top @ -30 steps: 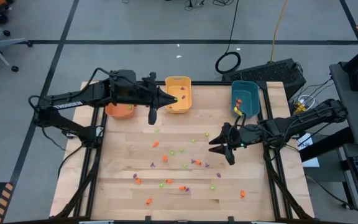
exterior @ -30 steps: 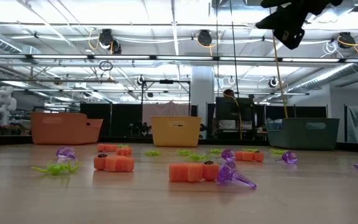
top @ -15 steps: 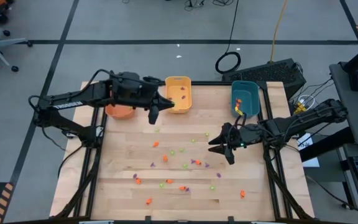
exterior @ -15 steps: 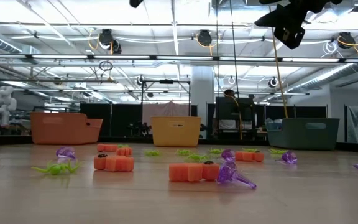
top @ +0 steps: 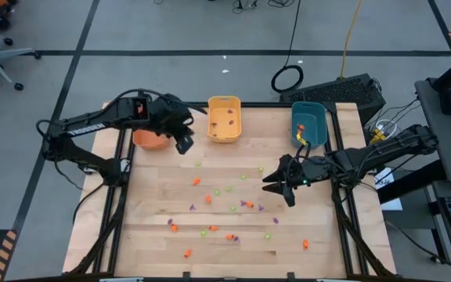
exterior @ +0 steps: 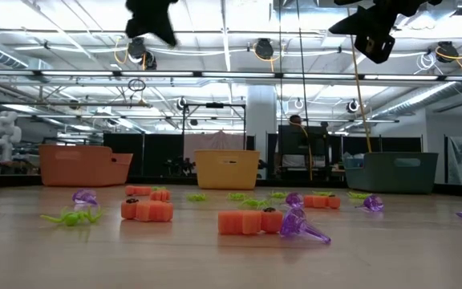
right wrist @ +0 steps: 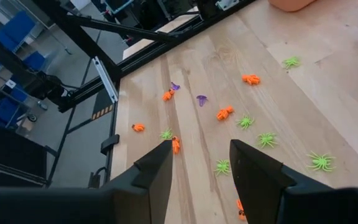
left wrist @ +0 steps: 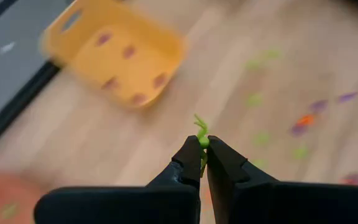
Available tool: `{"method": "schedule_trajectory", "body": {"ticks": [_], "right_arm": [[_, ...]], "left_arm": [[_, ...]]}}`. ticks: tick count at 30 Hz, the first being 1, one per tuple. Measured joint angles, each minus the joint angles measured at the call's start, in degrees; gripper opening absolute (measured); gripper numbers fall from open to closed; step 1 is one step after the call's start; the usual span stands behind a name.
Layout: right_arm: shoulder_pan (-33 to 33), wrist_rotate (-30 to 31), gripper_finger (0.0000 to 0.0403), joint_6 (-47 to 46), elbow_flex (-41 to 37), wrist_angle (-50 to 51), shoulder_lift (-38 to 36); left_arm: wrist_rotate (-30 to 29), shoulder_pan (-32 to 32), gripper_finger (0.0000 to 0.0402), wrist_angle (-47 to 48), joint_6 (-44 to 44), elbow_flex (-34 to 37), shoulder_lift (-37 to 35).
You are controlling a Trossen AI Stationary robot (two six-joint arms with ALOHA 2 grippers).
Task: Sort Halloween decoration
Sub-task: Put the green spider toy into the orange bin
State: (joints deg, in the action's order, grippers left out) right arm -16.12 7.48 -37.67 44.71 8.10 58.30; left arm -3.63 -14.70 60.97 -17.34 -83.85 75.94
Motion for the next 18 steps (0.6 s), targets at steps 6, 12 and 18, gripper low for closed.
{"method": "schedule_trajectory", "body": {"ticks": [6,12,18], "right_arm": [[0.0,0.0,0.0146,-0.7,0.0,0.1,0.0],[0.0,0.0,0.0146,-0.7,0.0,0.1,0.0],[0.0,0.0,0.0146,-2.1,0.0,0.1,0.0]], "left_arm": [[-5.0,-8.2,0.001,9.0,5.2,0.0,0.0],[-6.5,-18.1,0.001,10.6,11.5,0.0,0.0],[-6.4,-27.4,0.001,12.0,14.0,0.0,0.0]]}}
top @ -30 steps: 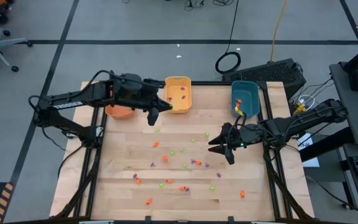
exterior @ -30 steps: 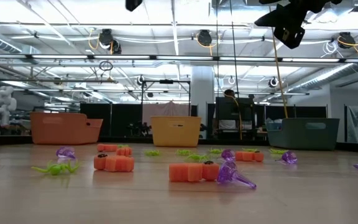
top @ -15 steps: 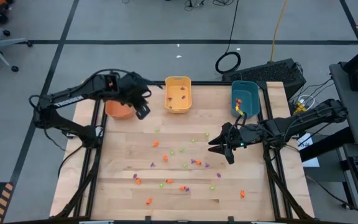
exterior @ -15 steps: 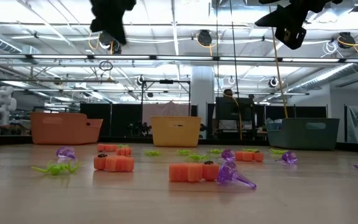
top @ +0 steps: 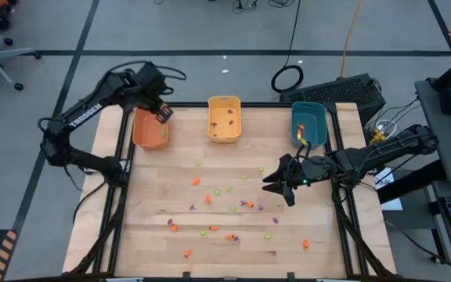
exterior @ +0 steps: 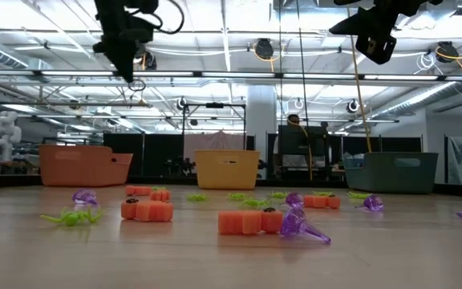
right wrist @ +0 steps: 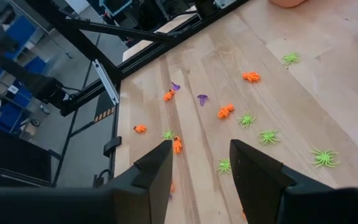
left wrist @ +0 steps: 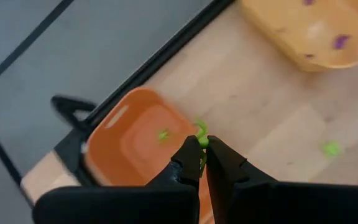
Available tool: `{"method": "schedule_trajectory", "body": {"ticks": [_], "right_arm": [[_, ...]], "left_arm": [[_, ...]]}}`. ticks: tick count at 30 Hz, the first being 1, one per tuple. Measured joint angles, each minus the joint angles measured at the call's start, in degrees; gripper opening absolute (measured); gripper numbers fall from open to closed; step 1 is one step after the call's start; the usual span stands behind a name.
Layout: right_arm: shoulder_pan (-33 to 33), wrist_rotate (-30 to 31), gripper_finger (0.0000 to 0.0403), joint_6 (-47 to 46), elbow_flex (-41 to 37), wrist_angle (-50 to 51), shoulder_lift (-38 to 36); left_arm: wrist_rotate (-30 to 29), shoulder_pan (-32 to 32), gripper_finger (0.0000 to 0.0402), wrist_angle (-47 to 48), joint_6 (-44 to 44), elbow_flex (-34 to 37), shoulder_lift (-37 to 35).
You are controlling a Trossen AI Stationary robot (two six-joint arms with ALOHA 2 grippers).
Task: Sort Halloween decoration
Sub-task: Put the green spider toy into the orange bin
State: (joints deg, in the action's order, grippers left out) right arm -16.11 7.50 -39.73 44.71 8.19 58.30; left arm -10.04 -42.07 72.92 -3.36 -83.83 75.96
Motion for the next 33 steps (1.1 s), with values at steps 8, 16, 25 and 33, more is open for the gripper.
{"method": "schedule_trajectory", "body": {"ticks": [8,16,25,33], "right_arm": [[0.0,0.2,0.0146,-0.1,0.0,0.0,0.0],[0.0,1.9,0.0146,0.0,0.0,0.5,0.0],[0.0,4.7,0.0146,-0.1,0.0,0.2,0.0],[0.0,4.7,0.0146,-1.6,0.0,0.2,0.0]], "left_arm": [[0.7,-8.8,0.001,0.5,1.2,3.9,0.0],[0.8,-11.6,0.001,-1.7,0.9,14.3,0.0],[-1.5,-11.6,0.001,-8.6,0.8,23.2,0.0],[-2.5,-11.6,0.0019,-16.1,-1.5,27.0,0.0]]}}
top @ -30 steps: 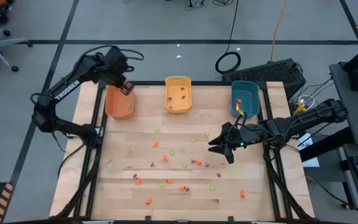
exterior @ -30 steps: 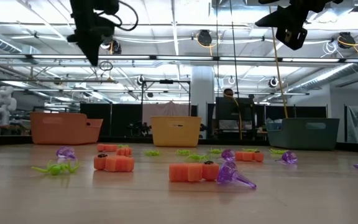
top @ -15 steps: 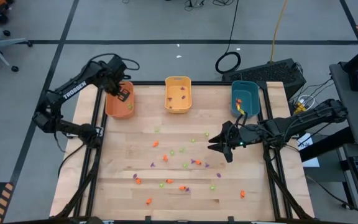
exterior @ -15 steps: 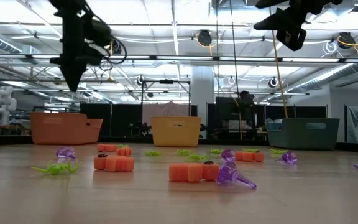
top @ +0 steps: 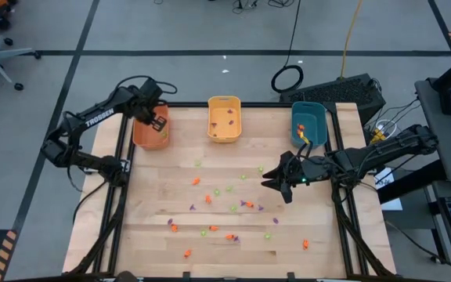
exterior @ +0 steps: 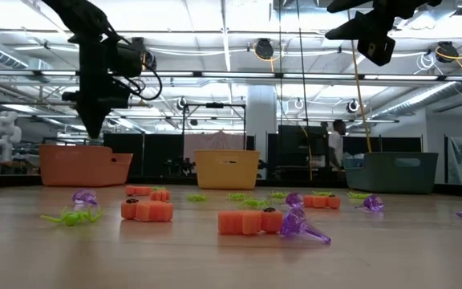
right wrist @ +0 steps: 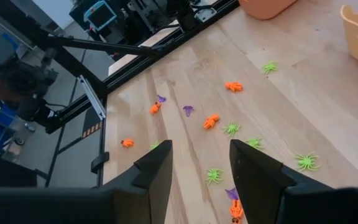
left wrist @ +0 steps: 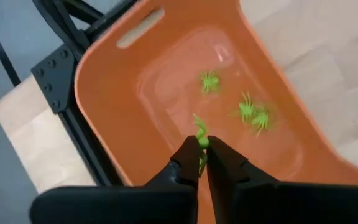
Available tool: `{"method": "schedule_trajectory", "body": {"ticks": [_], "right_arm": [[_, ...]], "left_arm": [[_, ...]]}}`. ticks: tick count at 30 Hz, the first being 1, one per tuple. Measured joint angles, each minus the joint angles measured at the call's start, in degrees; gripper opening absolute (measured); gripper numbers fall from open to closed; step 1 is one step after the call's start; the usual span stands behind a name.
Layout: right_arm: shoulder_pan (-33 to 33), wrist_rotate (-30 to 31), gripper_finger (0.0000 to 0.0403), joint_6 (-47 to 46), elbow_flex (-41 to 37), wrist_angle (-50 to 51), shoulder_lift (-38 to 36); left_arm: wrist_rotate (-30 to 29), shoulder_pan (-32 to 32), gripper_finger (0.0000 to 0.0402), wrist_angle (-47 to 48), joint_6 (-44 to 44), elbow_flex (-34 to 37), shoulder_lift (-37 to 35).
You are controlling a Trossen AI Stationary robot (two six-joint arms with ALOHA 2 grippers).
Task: Sort Halloween decoration
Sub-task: Put the green spider toy into the orange bin, then put the orange skeleton toy into the blue bin
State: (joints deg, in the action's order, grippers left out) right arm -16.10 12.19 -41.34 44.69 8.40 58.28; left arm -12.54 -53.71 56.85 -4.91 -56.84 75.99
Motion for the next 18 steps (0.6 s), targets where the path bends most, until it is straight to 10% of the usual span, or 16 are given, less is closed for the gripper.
{"method": "schedule_trajectory", "body": {"ticks": [12,18], "right_arm": [[0.0,0.0,0.0146,0.0,0.0,0.0,0.0],[0.0,0.0,0.0146,-1.5,0.0,0.0,0.0]], "left_arm": [[0.5,0.0,0.014,0.7,-5.0,0.3,0.0],[12.2,1.3,0.0172,6.2,-11.2,0.3,-1.8]]}}
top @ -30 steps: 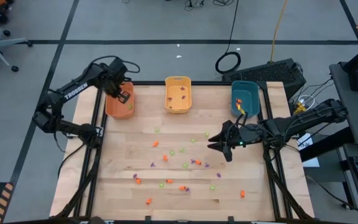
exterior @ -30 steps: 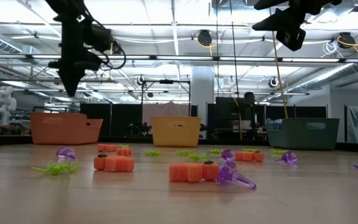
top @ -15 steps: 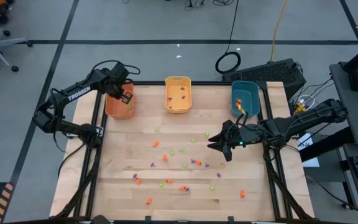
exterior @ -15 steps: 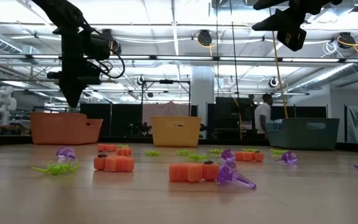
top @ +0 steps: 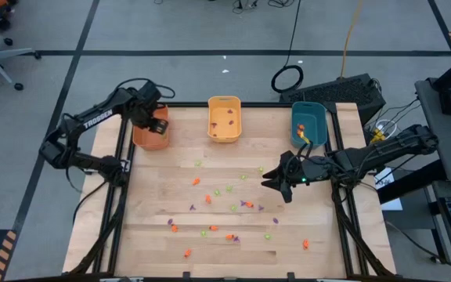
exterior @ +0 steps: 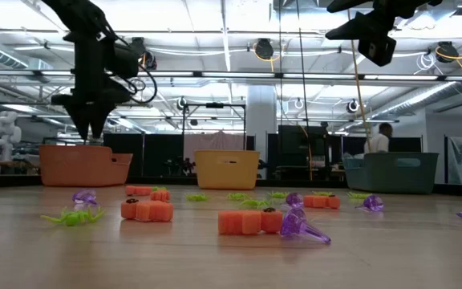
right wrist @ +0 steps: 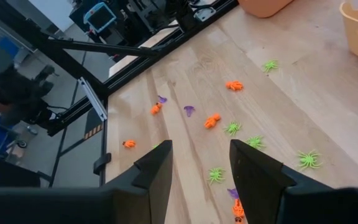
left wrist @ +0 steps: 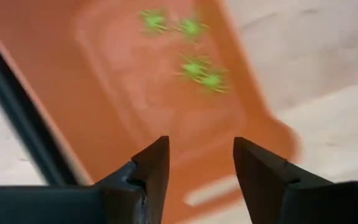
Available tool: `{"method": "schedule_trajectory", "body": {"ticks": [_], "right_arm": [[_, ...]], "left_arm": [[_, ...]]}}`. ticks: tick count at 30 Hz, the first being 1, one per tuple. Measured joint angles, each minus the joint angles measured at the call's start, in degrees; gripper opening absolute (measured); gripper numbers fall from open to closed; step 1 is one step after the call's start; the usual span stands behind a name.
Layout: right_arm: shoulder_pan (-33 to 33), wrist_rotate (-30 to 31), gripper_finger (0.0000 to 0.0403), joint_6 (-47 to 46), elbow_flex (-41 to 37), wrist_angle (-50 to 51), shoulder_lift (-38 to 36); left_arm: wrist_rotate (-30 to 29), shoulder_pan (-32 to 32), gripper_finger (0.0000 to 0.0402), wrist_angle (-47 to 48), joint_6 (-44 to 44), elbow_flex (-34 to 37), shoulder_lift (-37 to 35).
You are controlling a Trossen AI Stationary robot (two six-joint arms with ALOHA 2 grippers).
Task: Sort Halloween decoration
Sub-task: Put the orange skeleton toy into the blue bin
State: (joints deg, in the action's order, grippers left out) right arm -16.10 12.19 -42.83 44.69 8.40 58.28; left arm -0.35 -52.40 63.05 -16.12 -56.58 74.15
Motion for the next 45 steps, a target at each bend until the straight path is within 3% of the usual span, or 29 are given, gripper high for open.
{"method": "schedule_trajectory", "body": {"ticks": [10,16,27,39,45], "right_arm": [[0.0,0.0,0.0146,-1.5,0.0,0.0,0.0],[0.0,-0.3,0.0146,-12.7,0.0,0.9,0.0],[0.0,-8.8,0.0146,-17.1,0.0,5.7,4.4],[-1.1,-9.5,0.0149,-21.9,0.0,4.9,9.0],[-4.6,-9.2,0.0169,-19.4,0.0,3.0,8.9]], "left_arm": [[0.8,9.8,0.0173,-6.5,-9.5,0.0,-15.2],[1.8,14.7,0.0173,-10.4,-10.9,-0.1,-20.4],[9.8,27.0,0.0173,-24.0,-12.2,-0.1,-22.6],[6.7,42.3,0.0173,-25.1,-22.6,-0.1,-20.4],[2.6,50.5,0.0173,-25.1,-29.5,-0.1,-20.2]]}}
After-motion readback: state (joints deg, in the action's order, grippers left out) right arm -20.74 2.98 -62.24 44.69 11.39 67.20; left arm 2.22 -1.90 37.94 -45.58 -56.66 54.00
